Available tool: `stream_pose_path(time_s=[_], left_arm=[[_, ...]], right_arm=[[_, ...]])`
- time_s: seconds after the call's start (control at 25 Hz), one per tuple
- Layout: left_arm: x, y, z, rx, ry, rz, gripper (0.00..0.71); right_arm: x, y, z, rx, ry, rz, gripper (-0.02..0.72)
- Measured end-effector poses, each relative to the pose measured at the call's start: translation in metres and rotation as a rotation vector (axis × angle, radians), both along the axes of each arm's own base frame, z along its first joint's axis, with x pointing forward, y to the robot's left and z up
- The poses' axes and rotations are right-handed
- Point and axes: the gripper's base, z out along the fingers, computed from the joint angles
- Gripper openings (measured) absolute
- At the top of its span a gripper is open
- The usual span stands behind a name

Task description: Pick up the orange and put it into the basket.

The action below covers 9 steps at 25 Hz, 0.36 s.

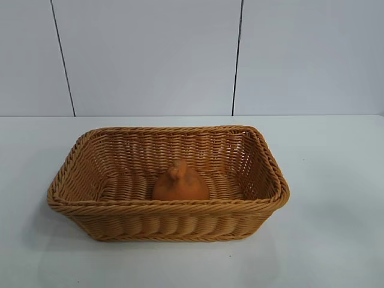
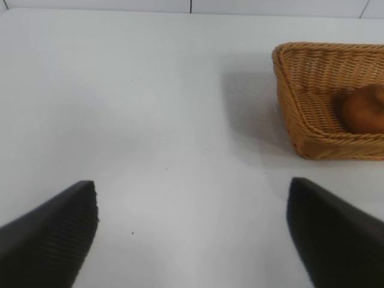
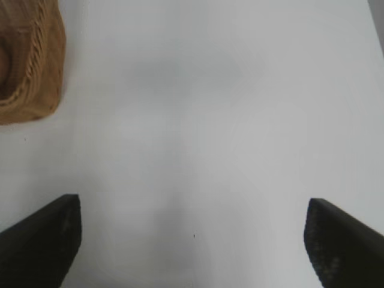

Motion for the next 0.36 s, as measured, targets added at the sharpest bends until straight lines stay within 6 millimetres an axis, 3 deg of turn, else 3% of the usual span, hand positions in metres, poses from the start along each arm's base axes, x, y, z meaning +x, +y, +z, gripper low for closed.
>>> stream_pose_path(time_s=[0.36], left_arm=[[0.0000,0.0000,0.0000,0.000,0.000,0.000,0.613]], right_arm=[[-0.0106,0.0000,0.0000,0.004,-0.066,0.005,0.694]])
